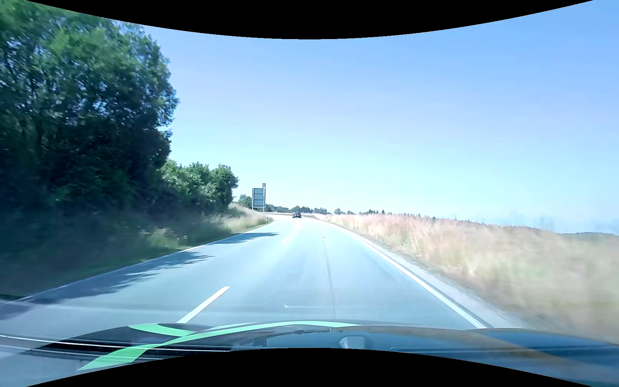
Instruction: Follow the waypoints while adhering to traffic rules and regulations
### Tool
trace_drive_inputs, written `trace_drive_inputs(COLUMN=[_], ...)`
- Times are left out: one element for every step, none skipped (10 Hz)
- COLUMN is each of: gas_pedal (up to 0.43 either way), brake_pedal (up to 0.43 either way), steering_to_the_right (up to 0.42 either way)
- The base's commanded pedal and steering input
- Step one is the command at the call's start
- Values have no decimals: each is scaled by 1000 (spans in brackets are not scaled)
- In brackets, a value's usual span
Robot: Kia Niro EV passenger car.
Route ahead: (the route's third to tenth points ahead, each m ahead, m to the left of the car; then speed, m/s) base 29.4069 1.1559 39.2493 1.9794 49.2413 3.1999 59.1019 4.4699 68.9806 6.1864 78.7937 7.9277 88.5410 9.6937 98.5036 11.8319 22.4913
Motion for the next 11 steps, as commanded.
trace_drive_inputs(gas_pedal=[319,331,331,331,331,331,331,331,331,331,339], brake_pedal=[0,0,0,0,0,0,0,0,0,0,0], steering_to_the_right=[-16,-19,-20,-20,-19,-20,-19,-19,-20,-19,-19])
